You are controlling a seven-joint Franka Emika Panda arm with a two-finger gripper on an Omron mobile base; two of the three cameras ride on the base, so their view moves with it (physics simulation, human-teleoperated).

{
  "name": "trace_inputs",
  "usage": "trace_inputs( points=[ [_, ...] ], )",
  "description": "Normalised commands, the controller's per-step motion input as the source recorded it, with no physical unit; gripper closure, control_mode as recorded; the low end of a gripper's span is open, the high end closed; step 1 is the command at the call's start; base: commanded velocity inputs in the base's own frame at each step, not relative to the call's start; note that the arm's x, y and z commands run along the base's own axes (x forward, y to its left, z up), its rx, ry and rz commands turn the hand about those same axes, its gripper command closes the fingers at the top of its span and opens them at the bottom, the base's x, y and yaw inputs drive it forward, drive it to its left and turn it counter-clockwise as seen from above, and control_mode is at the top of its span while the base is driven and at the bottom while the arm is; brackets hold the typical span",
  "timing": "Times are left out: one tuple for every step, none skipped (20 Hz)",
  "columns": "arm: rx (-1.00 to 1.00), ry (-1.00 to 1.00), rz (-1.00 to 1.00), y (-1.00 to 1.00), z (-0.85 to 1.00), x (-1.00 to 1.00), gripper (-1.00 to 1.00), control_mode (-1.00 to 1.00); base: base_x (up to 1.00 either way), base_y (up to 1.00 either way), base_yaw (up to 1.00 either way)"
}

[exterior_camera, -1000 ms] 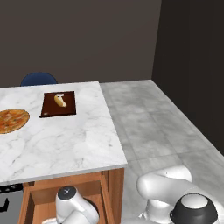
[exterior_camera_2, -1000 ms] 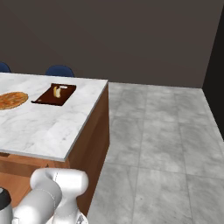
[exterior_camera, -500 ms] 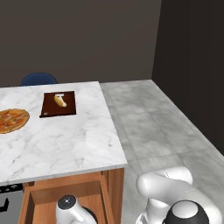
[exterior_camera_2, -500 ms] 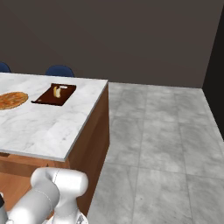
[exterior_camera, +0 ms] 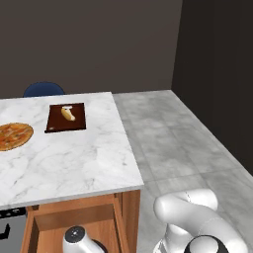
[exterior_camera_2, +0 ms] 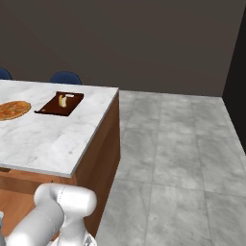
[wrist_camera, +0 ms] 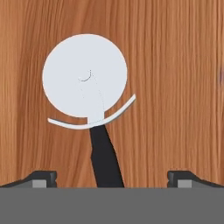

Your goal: Take the pizza cutter from the drawer on the left and place it on the dining counter for cutting.

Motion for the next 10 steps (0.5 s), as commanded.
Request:
trace_inputs(
  points=[
    [0.00,0.00,0.00,0.04,-0.24,-0.02,-1.00,-1.00,0.00,0.00,0.00],
    [0.00,0.00,0.00,0.04,-0.26,-0.02,-1.00,-1.00,0.00,0.00,0.00],
    [0.00,0.00,0.00,0.06,-0.27,-0.04,-1.00,-1.00,0.00,0.00,0.00],
    [0.00,0.00,0.00,0.05,-0.26,-0.05,-1.00,-1.00,0.00,0.00,0.00],
    [0.00,0.00,0.00,0.06,-0.26,-0.04,-1.00,-1.00,0.00,0.00,0.00],
    [0.00,0.00,0.00,0.04,-0.25,-0.03,-1.00,-1.00,0.00,0.00,0.00],
    [0.00,0.00,0.00,0.00,-0.24,-0.04,-1.00,-1.00,0.00,0.00,0.00],
    [0.00,0.00,0.00,0.00,-0.24,-0.04,-1.00,-1.00,0.00,0.00,0.00],
    [0.00,0.00,0.00,0.00,-0.24,-0.04,-1.00,-1.00,0.00,0.00,0.00],
    [0.00,0.00,0.00,0.00,-0.24,-0.06,-1.00,-1.00,0.00,0.00,0.00]
  ],
)
